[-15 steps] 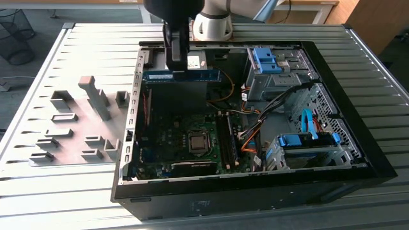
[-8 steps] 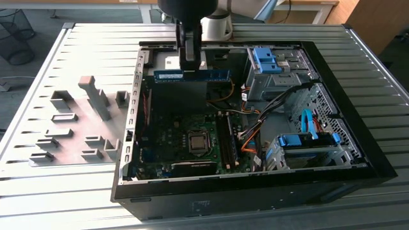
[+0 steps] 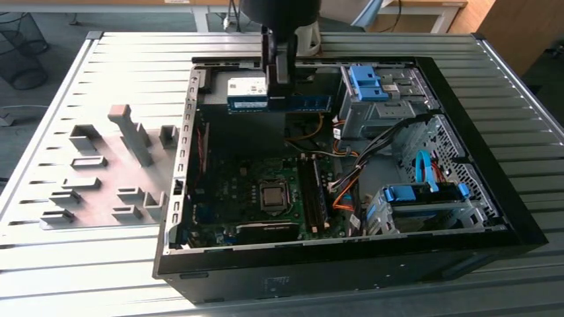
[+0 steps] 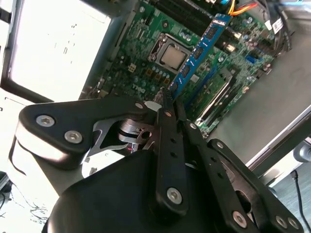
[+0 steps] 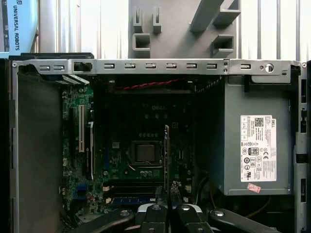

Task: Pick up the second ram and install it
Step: 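Pick up the second ram and move it above second insertion slot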

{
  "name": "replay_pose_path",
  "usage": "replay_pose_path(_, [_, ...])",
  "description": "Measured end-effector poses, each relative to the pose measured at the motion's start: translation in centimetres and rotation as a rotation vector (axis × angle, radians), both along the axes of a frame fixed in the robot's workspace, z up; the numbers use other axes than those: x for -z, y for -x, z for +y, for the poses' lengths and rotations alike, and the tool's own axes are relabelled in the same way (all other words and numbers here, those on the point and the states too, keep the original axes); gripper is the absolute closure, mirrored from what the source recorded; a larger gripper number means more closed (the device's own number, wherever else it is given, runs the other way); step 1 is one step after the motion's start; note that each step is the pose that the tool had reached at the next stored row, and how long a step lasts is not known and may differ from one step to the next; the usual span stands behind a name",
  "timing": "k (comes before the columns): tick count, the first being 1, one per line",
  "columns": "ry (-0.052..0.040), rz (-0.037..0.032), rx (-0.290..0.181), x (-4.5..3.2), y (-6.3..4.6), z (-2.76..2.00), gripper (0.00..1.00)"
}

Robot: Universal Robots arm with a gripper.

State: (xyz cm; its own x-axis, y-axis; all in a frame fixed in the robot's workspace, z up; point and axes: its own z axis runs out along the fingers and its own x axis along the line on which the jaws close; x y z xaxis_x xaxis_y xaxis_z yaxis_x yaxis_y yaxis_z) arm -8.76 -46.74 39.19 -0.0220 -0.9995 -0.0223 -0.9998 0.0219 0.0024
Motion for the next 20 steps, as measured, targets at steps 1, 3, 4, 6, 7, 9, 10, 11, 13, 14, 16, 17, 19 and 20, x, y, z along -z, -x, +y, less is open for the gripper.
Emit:
replay_pose_path(1, [0.0000,0.0001,0.000,0.00,-0.2,0.00,0.86])
replay_pose_path(3, [0.0000,0.0000,0.000,0.00,-0.7,0.00,0.86])
replay_pose_path(4, [0.0000,0.0000,0.000,0.00,-0.9,0.00,0.86])
replay_pose_path(6, [0.0000,0.0000,0.000,0.00,-1.4,0.00,0.86])
replay_pose_path(7, [0.0001,0.0001,0.000,0.00,-1.7,0.00,0.86])
replay_pose_path(9, [-0.0001,0.0000,0.000,0.00,-2.1,0.00,0.86])
replay_pose_path(10, [0.0000,0.0001,0.000,0.00,-2.4,0.00,0.86])
replay_pose_path(11, [0.0000,0.0000,0.000,0.00,-2.7,0.00,0.86])
replay_pose_path(13, [0.0000,0.0000,0.000,0.00,-3.2,0.00,0.86])
replay_pose_path(14, [0.0000,0.0000,0.000,0.00,-3.6,0.00,0.86])
replay_pose_path(16, [0.0000,0.0000,0.000,0.00,-4.3,0.00,0.86])
replay_pose_path(17, [0.0000,0.0000,0.000,0.00,-4.7,0.00,0.86])
replay_pose_path(19, [0.0001,0.0001,0.000,0.00,-5.3,-0.01,0.86])
replay_pose_path(20, [0.0000,0.0001,0.000,0.00,-5.3,-0.01,0.86])
